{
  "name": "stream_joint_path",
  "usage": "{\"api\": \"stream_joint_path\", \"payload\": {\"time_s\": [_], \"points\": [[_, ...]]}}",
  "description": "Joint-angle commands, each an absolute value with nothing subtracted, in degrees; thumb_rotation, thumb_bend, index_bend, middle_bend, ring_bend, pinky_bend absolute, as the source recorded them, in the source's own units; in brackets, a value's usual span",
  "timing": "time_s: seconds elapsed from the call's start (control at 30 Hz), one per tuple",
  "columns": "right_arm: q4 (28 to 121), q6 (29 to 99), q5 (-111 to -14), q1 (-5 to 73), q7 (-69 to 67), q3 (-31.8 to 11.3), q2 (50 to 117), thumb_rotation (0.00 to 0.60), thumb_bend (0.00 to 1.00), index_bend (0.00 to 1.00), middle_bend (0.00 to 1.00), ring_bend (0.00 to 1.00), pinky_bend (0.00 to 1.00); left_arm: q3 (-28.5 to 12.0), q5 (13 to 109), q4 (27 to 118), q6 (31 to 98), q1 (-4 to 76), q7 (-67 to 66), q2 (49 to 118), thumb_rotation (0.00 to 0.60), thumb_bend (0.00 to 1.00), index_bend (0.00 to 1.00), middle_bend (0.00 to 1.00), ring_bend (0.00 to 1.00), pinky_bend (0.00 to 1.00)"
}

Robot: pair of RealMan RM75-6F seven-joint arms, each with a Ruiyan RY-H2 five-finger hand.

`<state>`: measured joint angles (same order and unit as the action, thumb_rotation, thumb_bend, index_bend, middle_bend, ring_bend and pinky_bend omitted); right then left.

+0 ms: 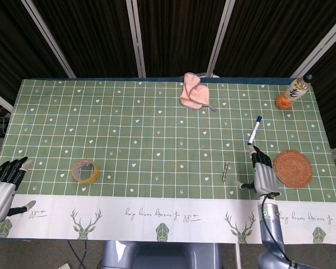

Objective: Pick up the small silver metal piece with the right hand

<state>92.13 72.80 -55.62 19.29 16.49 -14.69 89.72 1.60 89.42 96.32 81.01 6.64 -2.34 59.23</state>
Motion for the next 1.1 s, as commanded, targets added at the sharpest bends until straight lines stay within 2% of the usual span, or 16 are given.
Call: {"api": "stream_joint_path", "payload": {"time_s": [0.03,1.1], "points": [[90.65,72.40,-54.49,19.96,16.80,-15.08,91.27,0.600,0.03,0.00,0.00,0.00,0.00,1.57,89.30,96.36,80.93,6.66,-2.29,59.19,0.600,0.11,0.00,0.00,0.00,0.00],[77.77,68.50,-51.00,23.52,14.98,-16.89,101.45,0.600,0.04,0.00,0.00,0.00,0.00,1.46,88.32,96.27,79.75,7.04,-0.81,58.94,0.600,0.11,0.00,0.00,0.00,0.00]]}}
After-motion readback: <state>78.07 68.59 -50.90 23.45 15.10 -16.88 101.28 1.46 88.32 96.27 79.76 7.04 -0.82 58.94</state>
